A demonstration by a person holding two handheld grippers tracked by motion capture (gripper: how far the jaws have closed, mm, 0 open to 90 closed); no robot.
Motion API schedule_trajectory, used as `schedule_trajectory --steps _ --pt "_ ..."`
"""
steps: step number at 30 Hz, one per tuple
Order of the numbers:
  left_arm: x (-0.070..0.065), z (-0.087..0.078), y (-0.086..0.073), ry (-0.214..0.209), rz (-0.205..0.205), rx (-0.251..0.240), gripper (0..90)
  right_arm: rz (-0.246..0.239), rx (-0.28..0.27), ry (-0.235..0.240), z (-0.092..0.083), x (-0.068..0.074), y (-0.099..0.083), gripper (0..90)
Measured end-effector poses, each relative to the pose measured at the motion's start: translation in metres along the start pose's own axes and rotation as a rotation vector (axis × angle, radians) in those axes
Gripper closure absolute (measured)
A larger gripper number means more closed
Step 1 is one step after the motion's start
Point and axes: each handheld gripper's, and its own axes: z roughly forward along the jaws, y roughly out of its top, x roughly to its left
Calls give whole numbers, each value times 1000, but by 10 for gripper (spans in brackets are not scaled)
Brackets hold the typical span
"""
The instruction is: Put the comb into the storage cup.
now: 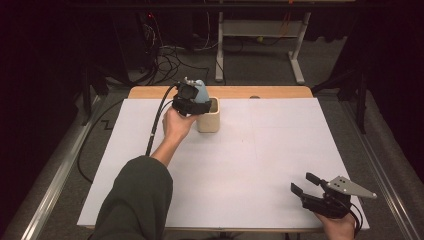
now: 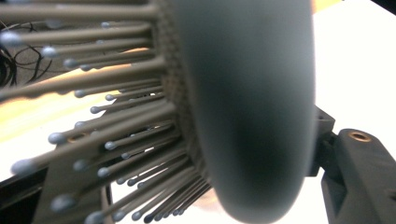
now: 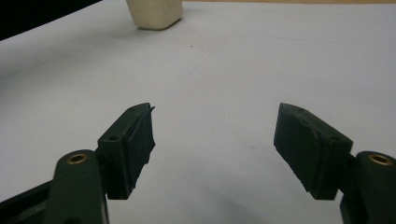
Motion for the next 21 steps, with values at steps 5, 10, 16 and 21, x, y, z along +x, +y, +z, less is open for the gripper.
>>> schedule_trajectory --steps 5,10,16,21 --pt "5 -3 -3 -13 -13 -11 322 0 2 1 0 1 0 290" --pt "10 -6 -9 -26 -25 -21 317 -1 2 1 0 1 0 290" --pt "12 -9 -12 -31 -25 -21 314 -2 3 0 0 0 0 290" --pt "12 -11 -15 -32 -20 -27 314 -2 3 0 0 0 0 290"
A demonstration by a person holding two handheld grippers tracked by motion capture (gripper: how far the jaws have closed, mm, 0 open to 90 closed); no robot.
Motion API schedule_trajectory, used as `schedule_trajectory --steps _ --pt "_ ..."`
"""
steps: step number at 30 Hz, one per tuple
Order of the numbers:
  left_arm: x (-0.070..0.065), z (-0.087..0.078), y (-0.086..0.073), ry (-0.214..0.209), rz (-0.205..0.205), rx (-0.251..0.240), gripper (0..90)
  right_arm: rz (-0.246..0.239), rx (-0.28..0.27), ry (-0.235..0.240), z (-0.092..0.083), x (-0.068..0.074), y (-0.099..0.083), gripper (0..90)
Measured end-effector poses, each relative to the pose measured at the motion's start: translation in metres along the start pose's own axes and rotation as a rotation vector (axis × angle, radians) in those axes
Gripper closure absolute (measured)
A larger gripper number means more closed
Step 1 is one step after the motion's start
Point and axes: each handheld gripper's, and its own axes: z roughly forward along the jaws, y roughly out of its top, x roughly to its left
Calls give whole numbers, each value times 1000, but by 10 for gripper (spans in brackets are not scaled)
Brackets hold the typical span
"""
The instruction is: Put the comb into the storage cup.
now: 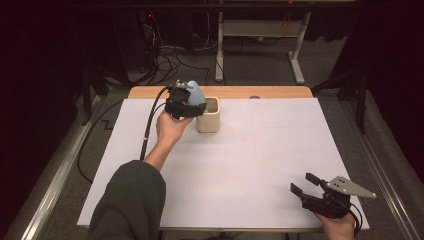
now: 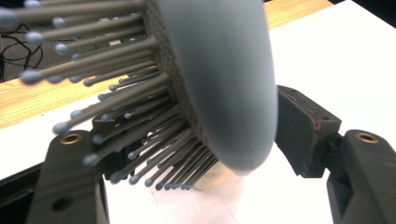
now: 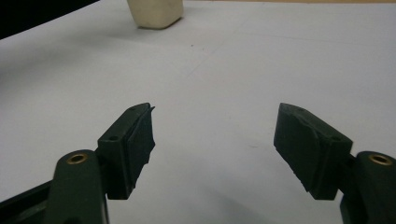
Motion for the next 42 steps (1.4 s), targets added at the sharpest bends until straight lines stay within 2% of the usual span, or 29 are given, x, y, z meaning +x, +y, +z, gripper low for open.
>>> schedule_trajectory --steps 17,42 --pt "4 -9 -10 -17 9 -20 316 0 3 1 0 0 0 291" --pt "7 -23 -20 -24 30 -22 325 -6 5 1 1 0 0 290"
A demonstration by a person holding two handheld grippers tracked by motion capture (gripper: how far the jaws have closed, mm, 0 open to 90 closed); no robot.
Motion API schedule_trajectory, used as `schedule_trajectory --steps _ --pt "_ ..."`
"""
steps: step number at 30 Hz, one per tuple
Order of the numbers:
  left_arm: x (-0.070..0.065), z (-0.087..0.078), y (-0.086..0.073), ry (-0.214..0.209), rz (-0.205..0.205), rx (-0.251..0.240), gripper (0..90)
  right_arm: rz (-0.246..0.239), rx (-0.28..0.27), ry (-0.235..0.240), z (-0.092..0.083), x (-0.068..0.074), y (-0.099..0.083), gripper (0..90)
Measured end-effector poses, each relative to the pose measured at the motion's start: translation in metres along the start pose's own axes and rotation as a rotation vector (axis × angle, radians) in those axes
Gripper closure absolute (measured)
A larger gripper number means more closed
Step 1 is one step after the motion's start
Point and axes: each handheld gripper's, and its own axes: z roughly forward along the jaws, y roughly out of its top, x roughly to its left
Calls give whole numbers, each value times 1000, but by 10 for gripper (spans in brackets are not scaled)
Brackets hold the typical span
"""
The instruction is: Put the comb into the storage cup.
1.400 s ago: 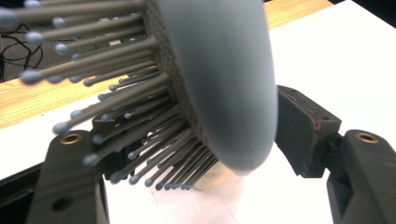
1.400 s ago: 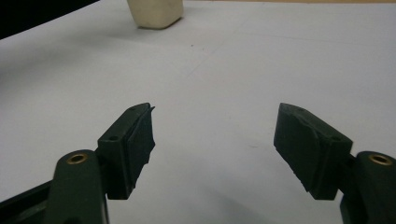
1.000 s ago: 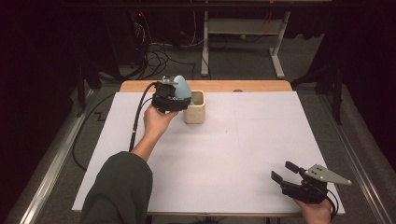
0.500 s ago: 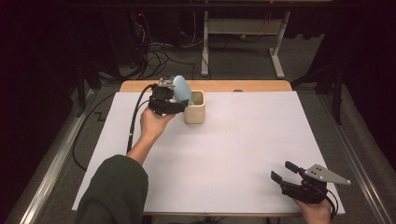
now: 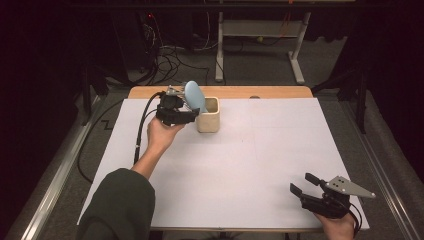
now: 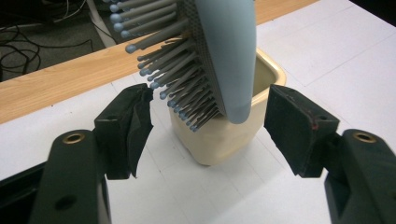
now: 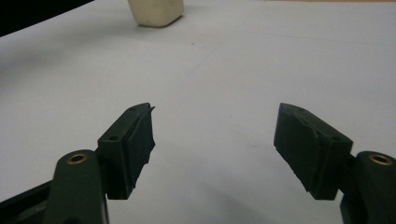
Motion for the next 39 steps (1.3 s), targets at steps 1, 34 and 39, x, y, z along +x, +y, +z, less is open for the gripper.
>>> schedule_trajectory --steps 1,34,39 --pt "0 -1 0 0 1 -2 325 1 1 0 0 0 0 290" --pt "2 -18 -11 -9 7 -14 322 5 2 0 0 0 0 289" --pt "2 -19 -13 -8 4 -18 322 2 2 0 0 0 0 289"
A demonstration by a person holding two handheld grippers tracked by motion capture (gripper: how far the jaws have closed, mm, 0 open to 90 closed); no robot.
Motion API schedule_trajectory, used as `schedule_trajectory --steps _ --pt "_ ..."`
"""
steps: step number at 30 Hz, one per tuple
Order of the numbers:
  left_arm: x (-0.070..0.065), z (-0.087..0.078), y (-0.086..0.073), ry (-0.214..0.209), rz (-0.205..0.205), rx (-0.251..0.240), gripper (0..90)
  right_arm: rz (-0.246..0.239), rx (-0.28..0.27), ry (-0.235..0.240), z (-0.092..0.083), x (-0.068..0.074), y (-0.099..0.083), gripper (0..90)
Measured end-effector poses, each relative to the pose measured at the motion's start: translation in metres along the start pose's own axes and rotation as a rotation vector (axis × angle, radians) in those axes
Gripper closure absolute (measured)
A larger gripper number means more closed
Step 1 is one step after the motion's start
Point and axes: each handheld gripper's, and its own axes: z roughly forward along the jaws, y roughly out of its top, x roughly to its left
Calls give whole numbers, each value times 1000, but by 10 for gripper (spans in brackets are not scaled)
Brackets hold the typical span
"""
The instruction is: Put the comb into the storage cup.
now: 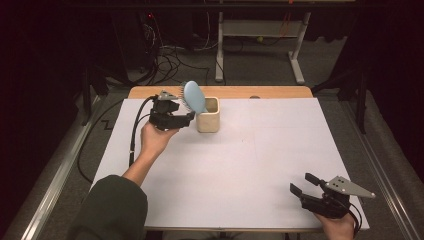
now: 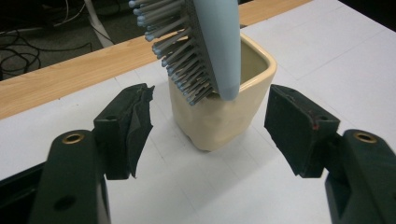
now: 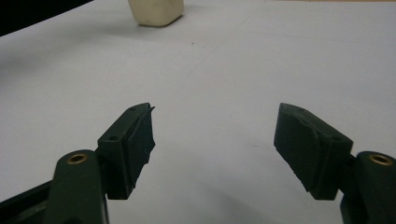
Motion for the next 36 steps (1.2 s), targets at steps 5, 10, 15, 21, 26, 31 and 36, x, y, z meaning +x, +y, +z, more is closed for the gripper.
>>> schedule_trajectory --steps 5,10,15,21,26,31,36 --pt "0 -4 -3 4 -4 -5 323 -1 -1 2 0 0 0 290" --pt "-1 -5 -5 0 -9 -5 324 -1 -3 2 0 1 0 290" --pt "-2 -7 -7 0 -2 -4 324 -1 -3 0 0 0 0 290" --pt "0 -11 -12 1 -3 -10 325 2 -2 1 0 0 0 290" --pt "0 -15 -15 0 -2 -12 326 1 -3 1 0 0 0 290" --pt "0 -19 -18 -2 0 -15 326 0 -1 0 0 1 0 290" --pt "0 -22 -22 -4 -7 -19 328 0 -3 0 0 0 0 290"
